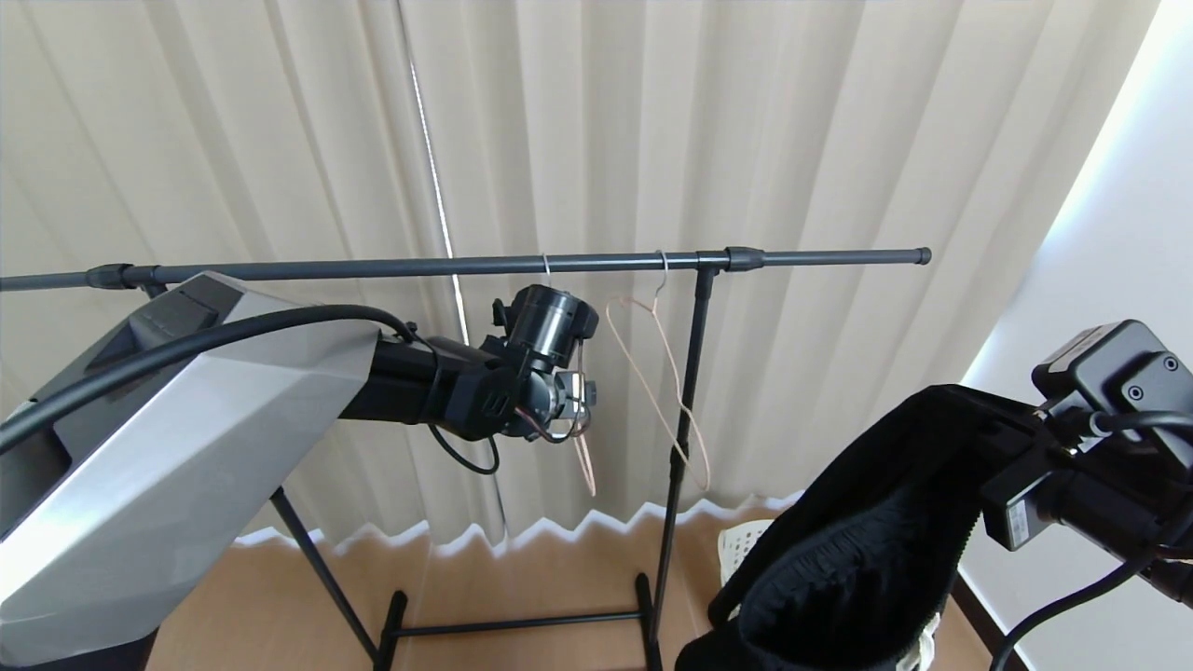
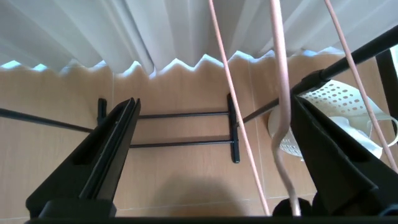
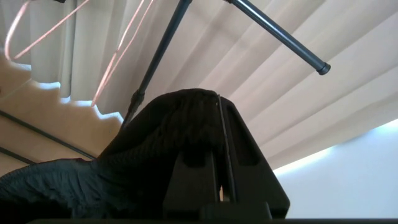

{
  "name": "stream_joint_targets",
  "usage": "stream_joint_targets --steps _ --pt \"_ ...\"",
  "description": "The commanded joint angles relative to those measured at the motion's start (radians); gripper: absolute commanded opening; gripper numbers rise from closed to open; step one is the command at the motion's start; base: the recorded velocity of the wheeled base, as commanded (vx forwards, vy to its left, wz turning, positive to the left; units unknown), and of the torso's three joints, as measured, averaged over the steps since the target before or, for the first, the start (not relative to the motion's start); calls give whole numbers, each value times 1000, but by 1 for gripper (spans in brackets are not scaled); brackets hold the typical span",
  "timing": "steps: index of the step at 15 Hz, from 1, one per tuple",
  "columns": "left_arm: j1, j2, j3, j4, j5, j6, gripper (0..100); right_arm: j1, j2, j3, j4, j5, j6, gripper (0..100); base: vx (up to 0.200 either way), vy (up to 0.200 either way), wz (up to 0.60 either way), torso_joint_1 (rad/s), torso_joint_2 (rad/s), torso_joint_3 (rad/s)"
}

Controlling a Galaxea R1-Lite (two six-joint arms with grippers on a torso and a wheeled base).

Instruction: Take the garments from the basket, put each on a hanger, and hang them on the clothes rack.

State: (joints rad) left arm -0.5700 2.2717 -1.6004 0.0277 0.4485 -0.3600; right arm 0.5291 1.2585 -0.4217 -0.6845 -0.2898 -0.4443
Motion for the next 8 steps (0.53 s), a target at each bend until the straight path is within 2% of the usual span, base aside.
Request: stream_joint_targets --steps 1,5,8 --pt "-1 6 -9 0 -2 4 100 3 -2 1 0 0 -1 0 0 0 0 0 0 0" --pt "21 126 -148 3 -5 24 100 12 -2 9 0 0 -7 0 0 0 0 0 0 0" --pt "32 149 -173 3 -5 38 100 12 1 11 2 0 -7 0 0 0 0 0 0 0"
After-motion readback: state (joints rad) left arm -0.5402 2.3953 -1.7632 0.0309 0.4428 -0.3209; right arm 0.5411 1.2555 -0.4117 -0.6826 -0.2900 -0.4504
